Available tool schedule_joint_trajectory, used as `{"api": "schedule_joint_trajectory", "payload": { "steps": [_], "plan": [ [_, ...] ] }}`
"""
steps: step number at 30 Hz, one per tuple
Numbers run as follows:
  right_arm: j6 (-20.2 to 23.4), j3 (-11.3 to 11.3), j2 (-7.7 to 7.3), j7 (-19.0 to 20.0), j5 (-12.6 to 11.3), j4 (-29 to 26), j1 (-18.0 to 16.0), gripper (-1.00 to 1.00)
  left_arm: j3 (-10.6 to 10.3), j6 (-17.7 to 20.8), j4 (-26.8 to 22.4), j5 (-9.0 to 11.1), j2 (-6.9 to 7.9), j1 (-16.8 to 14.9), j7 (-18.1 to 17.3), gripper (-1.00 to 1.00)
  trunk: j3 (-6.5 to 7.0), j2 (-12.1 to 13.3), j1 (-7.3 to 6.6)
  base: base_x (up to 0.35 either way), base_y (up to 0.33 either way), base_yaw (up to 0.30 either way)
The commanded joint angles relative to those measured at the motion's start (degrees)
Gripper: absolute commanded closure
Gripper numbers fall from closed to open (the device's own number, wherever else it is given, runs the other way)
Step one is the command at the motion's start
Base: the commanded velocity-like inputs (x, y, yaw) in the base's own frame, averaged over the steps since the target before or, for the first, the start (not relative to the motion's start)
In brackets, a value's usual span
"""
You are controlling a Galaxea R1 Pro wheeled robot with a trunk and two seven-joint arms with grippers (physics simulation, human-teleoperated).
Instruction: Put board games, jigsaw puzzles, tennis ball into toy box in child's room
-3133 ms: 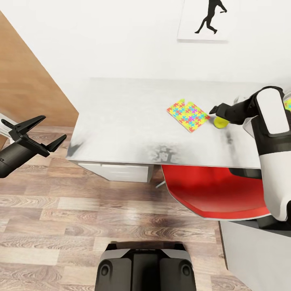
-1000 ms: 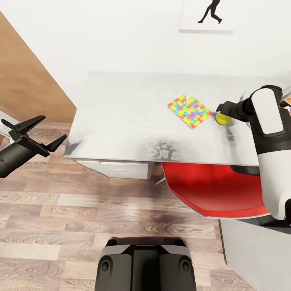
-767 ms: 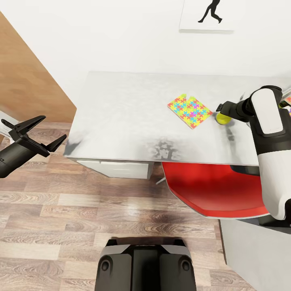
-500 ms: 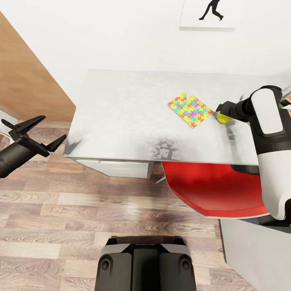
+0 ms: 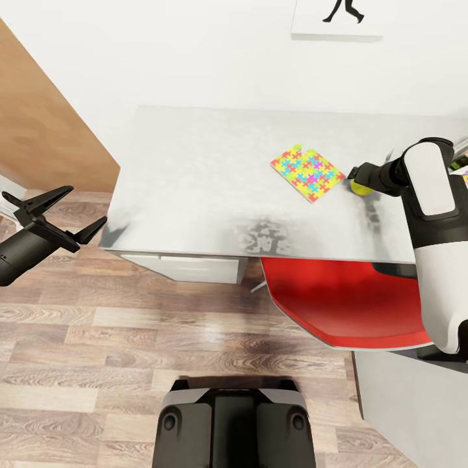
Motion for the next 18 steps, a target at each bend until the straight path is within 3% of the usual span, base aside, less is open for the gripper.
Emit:
{"api": "schedule_joint_trajectory", "payload": {
  "steps": [1,18],
  "plan": [
    [0.16,0.15,-0.07,-0.57,-0.49,-0.04,-0.07,-1.00,0.03,0.20,0.00,0.18,0.01,-0.03,0.13,-1.00,-0.09,-0.09,0.03,0.000,0.000,0.000],
    [0.14,0.17,-0.21,-0.55,-0.49,-0.09,-1.12,-1.00,0.03,0.20,0.00,0.18,0.01,-0.03,0.12,-1.00,-0.20,-0.09,0.03,0.000,0.000,0.000]
  ]
}}
